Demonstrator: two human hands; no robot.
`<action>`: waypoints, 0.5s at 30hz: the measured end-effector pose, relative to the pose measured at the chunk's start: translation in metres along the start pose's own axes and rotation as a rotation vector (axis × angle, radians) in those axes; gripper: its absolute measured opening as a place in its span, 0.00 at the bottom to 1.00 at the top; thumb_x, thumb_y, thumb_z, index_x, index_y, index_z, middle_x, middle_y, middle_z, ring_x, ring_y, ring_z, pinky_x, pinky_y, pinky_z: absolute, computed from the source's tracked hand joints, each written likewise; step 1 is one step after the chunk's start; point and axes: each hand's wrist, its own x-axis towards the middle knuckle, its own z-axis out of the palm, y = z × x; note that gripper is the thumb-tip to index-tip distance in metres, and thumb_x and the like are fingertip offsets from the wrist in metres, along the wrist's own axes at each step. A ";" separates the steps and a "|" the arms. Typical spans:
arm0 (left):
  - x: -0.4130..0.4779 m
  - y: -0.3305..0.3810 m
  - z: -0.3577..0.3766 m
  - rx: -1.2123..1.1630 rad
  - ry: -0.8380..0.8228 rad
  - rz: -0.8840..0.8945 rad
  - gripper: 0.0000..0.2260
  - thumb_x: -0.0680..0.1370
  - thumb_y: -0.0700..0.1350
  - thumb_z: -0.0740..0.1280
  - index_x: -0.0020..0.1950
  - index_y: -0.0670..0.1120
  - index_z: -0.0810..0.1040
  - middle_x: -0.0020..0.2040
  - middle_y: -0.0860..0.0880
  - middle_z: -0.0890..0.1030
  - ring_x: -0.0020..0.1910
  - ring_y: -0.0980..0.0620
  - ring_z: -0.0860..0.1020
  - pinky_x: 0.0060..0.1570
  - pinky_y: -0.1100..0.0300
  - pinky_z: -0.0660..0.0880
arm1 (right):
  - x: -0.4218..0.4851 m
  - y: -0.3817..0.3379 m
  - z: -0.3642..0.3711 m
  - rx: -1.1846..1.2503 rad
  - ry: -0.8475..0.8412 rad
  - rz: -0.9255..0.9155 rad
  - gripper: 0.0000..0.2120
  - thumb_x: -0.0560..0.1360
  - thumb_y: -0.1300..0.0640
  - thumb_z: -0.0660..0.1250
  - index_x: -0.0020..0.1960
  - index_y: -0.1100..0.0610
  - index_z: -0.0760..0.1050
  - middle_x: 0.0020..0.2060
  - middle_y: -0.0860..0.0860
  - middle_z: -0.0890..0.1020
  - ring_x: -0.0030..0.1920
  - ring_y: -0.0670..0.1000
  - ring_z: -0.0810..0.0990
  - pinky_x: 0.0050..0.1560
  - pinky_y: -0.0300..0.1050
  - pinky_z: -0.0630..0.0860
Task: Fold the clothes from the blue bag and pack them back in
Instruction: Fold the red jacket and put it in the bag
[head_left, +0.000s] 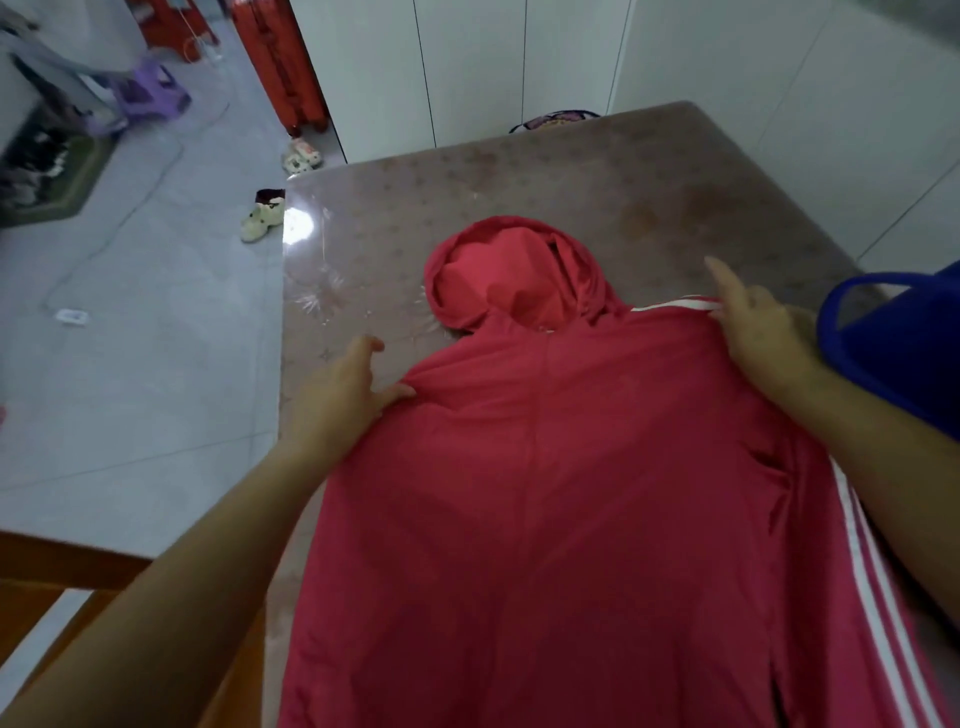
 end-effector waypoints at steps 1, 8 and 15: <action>0.007 -0.003 0.002 0.010 0.004 -0.025 0.21 0.73 0.57 0.70 0.60 0.49 0.69 0.33 0.51 0.75 0.36 0.45 0.76 0.38 0.52 0.72 | 0.001 -0.005 0.001 -0.061 -0.007 0.040 0.29 0.80 0.57 0.60 0.77 0.56 0.52 0.57 0.71 0.70 0.53 0.70 0.72 0.52 0.61 0.67; -0.012 -0.003 0.034 -0.224 -0.214 -0.291 0.11 0.75 0.39 0.66 0.56 0.37 0.73 0.48 0.39 0.81 0.48 0.44 0.79 0.42 0.56 0.70 | -0.008 -0.060 0.035 -0.125 0.057 -0.130 0.35 0.73 0.45 0.67 0.75 0.55 0.59 0.60 0.63 0.73 0.57 0.65 0.74 0.55 0.59 0.70; -0.039 0.083 0.033 -0.468 -0.537 -0.240 0.18 0.82 0.33 0.53 0.72 0.32 0.57 0.71 0.32 0.62 0.58 0.54 0.63 0.52 0.61 0.63 | 0.012 -0.111 0.063 0.273 -0.176 -0.208 0.48 0.71 0.41 0.69 0.77 0.49 0.40 0.70 0.59 0.68 0.65 0.62 0.72 0.61 0.56 0.71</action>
